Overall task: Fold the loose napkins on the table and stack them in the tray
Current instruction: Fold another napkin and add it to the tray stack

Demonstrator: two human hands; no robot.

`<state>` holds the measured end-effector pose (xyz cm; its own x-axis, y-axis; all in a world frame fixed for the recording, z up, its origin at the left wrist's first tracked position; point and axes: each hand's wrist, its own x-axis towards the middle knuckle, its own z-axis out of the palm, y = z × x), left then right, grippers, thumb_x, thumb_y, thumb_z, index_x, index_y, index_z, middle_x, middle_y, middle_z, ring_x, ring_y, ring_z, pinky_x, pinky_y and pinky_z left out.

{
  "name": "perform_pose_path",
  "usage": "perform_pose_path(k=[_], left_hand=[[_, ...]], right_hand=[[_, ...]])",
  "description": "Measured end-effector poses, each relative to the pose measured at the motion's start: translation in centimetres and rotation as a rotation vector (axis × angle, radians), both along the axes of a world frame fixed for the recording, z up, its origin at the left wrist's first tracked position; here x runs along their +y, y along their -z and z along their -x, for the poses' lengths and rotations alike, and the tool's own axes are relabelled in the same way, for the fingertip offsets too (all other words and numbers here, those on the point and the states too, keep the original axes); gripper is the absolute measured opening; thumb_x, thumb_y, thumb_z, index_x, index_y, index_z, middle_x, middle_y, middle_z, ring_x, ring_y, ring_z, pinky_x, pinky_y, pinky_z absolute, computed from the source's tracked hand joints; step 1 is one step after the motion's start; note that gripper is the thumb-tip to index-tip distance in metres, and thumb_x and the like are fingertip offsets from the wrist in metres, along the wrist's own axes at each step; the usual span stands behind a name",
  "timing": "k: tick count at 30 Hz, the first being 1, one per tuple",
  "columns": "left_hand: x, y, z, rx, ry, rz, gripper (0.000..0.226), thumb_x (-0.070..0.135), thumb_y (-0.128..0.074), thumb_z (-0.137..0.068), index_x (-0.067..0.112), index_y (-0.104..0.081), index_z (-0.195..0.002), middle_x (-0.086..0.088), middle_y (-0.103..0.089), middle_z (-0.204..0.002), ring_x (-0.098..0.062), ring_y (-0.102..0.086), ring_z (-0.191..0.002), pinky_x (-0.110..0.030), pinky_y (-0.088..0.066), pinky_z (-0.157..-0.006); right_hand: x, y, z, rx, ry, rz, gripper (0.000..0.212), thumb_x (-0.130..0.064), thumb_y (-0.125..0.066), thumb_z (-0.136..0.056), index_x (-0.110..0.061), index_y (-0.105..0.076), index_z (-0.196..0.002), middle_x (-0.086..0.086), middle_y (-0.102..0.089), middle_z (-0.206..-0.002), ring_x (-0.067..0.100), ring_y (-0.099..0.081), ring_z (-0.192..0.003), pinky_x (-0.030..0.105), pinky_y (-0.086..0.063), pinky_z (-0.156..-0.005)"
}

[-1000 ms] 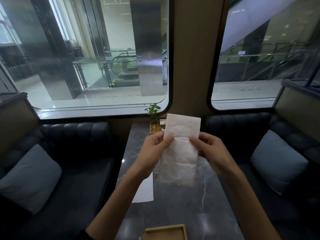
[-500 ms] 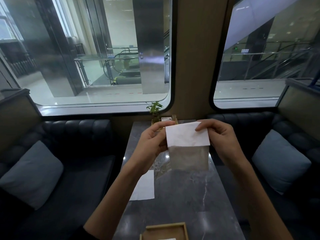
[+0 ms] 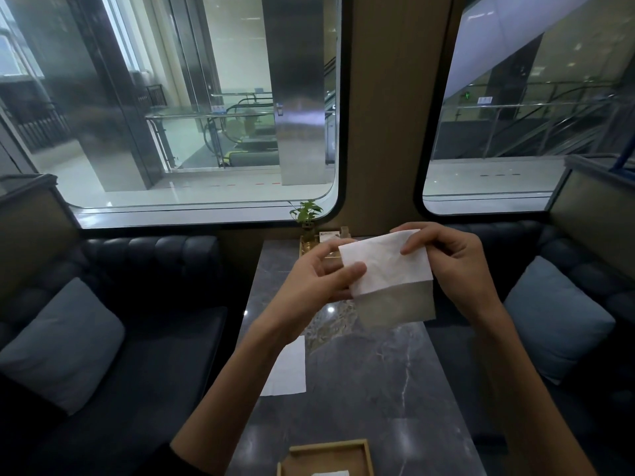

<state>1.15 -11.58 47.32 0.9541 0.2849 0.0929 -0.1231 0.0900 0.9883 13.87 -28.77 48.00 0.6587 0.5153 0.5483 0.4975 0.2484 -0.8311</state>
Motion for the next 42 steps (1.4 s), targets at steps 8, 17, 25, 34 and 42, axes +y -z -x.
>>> perform_pose_path(k=[8,17,25,34,42], left_hand=[[0.5,0.6,-0.2,-0.026,-0.143,-0.054,0.026,0.006,-0.069,-0.089,0.004,-0.066,-0.115,-0.015,-0.076,-0.105,-0.026,-0.075,-0.093,-0.038,-0.063,-0.079],[0.5,0.6,0.2,-0.030,-0.147,-0.074,0.024,0.009,-0.067,-0.091,0.010,-0.065,-0.115,-0.009,-0.076,-0.106,-0.019,-0.075,-0.091,-0.028,-0.061,-0.071],[0.5,0.9,0.1,-0.067,-0.197,-0.159,0.020,0.004,-0.071,-0.087,0.008,-0.072,-0.106,-0.007,-0.073,-0.110,-0.018,-0.070,-0.104,-0.032,-0.062,-0.079],[0.0,0.3,0.5,0.067,-0.017,0.311,0.030,0.020,-0.047,-0.103,0.004,-0.061,-0.125,-0.018,-0.068,-0.124,-0.025,-0.069,-0.103,-0.031,-0.060,-0.080],[0.0,1.4,0.8,0.113,-0.097,0.079,0.026,0.017,-0.063,-0.095,0.005,-0.067,-0.118,-0.013,-0.072,-0.113,-0.016,-0.073,-0.091,-0.030,-0.062,-0.079]], right_hand=[[0.5,1.3,-1.3,0.535,-0.131,0.083,0.049,-0.053,-0.037,-0.094,-0.031,-0.054,-0.134,0.003,-0.069,-0.124,0.021,-0.065,-0.108,0.040,-0.051,-0.091],[0.5,2.5,-0.6,0.437,-0.150,0.136,0.038,-0.016,-0.071,-0.079,-0.011,-0.067,-0.116,0.012,-0.076,-0.109,0.027,-0.072,-0.098,0.035,-0.061,-0.079],[0.5,1.8,-0.1,0.333,-0.110,0.101,0.031,0.001,-0.061,-0.090,-0.025,-0.073,-0.078,-0.002,-0.077,-0.098,0.013,-0.071,-0.092,0.025,-0.056,-0.065],[0.0,1.6,0.0,0.260,-0.084,0.083,0.046,0.010,-0.055,-0.090,-0.023,-0.069,-0.062,0.013,-0.071,-0.099,0.020,-0.068,-0.076,0.025,-0.050,-0.054],[0.3,2.1,0.0,0.264,-0.128,0.205,0.035,-0.003,-0.052,-0.097,-0.023,-0.075,-0.080,0.016,-0.070,-0.110,0.024,-0.064,-0.091,0.029,-0.049,-0.066]])
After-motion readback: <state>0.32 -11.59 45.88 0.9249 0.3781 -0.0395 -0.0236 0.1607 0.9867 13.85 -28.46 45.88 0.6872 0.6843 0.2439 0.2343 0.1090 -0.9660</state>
